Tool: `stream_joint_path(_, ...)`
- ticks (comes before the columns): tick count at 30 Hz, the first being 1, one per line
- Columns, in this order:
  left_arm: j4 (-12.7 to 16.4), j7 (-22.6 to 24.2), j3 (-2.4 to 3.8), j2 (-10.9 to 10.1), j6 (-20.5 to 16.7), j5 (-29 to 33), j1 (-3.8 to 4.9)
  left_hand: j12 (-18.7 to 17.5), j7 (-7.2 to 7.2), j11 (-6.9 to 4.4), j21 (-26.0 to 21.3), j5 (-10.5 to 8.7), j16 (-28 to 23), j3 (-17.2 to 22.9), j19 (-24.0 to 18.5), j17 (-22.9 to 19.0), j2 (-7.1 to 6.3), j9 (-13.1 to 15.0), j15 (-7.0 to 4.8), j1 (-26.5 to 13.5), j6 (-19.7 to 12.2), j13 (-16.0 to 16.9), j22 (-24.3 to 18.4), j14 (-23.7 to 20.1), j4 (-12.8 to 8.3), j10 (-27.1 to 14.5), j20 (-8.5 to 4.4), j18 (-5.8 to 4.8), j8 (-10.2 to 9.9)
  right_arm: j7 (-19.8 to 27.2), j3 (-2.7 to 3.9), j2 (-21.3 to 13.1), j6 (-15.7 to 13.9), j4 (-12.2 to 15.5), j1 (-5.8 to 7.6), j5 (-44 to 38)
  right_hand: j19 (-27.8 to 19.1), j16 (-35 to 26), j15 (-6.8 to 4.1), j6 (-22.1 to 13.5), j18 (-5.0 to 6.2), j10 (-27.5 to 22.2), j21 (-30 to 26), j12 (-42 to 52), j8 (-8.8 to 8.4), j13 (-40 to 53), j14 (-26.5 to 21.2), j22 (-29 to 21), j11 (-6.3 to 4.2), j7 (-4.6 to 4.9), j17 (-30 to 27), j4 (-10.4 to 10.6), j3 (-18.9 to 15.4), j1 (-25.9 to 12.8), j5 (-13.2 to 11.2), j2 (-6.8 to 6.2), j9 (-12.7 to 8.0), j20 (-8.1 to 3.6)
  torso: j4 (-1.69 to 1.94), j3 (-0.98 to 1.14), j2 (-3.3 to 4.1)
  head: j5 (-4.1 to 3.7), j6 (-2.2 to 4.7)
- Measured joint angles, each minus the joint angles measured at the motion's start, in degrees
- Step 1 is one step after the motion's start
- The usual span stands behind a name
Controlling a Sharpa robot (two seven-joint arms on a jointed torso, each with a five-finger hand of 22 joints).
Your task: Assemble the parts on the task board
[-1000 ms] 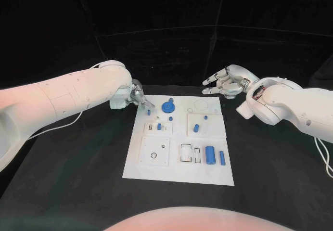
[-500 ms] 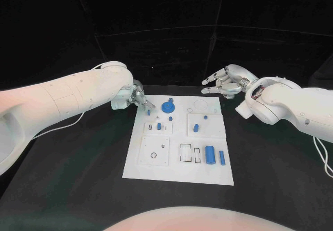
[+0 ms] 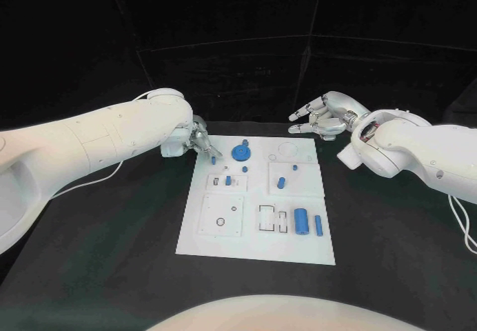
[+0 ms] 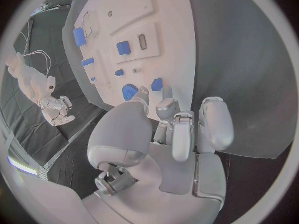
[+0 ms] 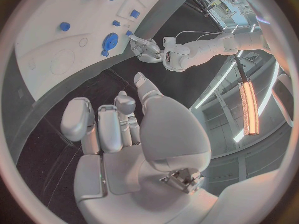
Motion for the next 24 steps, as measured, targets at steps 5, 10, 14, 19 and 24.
stream_joint_path(5,-0.2,0.0,0.0,0.2,0.1,0.0,-0.12,0.0,0.0,0.0,0.0,0.0,0.0,-0.1,0.0,0.0,0.0,0.0,0.0,0.0,0.0,0.0,0.0,0.0,-0.1,0.0,0.0,0.0,0.0,0.0,0.0,0.0,0.0,0.0,0.0,0.0,0.0,0.0,0.0,0.0,0.0,0.0,0.0,0.0,0.0,0.0,0.0,0.0,0.0,0.0,0.0,0.0,0.0,0.0,0.0,0.0,0.0,0.0,-0.03,-0.01,0.03,-0.13,-0.07)
stream_joint_path(10,-0.2,0.0,0.0,0.2,0.1,0.0,-0.2,0.2,0.0,0.0,0.0,0.0,0.0,-0.1,0.0,0.0,0.27,0.0,0.0,0.3,0.0,0.1,0.1,0.0,-0.1,0.0,0.0,0.0,0.0,0.0,0.0,0.1,0.0,0.0,0.0,0.0,0.0,0.0,0.0,0.0,0.0,0.0,0.0,0.0,0.0,0.0,0.0,0.0,0.0,0.0,0.0,0.0,0.0,0.0,0.0,0.0,0.0,0.0,-0.02,-0.02,0.03,-0.24,-0.18)
stream_joint_path(14,-0.2,0.0,0.0,0.3,0.1,0.0,-0.25,0.2,0.0,0.0,0.0,0.0,0.0,-0.1,0.0,0.0,0.27,0.0,0.0,0.3,0.0,0.1,0.2,0.0,-0.1,0.0,0.0,0.0,0.0,0.0,0.0,0.2,0.0,0.0,0.0,0.0,0.0,0.0,0.0,0.0,0.0,0.0,0.0,0.0,0.0,0.0,0.0,0.0,0.0,0.0,0.0,0.0,0.0,0.0,0.0,0.0,0.0,0.0,0.01,-0.02,0.02,-0.26,-0.23)
stream_joint_path(19,-0.2,0.0,0.0,0.4,0.1,0.0,-0.26,0.2,-0.01,0.0,0.0,0.0,0.0,-0.1,0.0,0.0,0.55,-0.1,0.0,0.5,0.0,0.2,0.2,0.0,-0.1,0.0,0.0,0.0,0.0,0.0,0.0,0.2,0.0,-0.1,0.0,0.0,0.0,0.0,0.0,0.0,0.0,0.0,0.0,0.0,0.0,0.0,0.0,0.0,0.0,0.0,0.0,0.0,0.0,0.0,0.0,0.0,0.0,0.0,0.01,-0.02,-0.01,-0.3,-0.27)
stream_joint_path(24,-0.2,0.0,0.0,0.4,0.1,0.0,-0.28,0.2,-0.01,-0.21,0.0,0.0,0.0,0.1,0.0,0.0,1.5,-0.3,0.0,1.5,0.4,0.2,0.2,0.0,-0.8,0.2,0.0,0.0,0.0,0.0,0.0,0.2,0.0,-0.1,0.0,0.0,0.0,0.0,0.0,0.0,0.0,0.0,0.0,0.0,0.0,0.0,0.0,0.0,0.0,0.0,0.0,0.0,0.0,0.0,0.0,0.0,0.0,0.0,0.02,-0.02,-0.01,-0.35,-0.31)
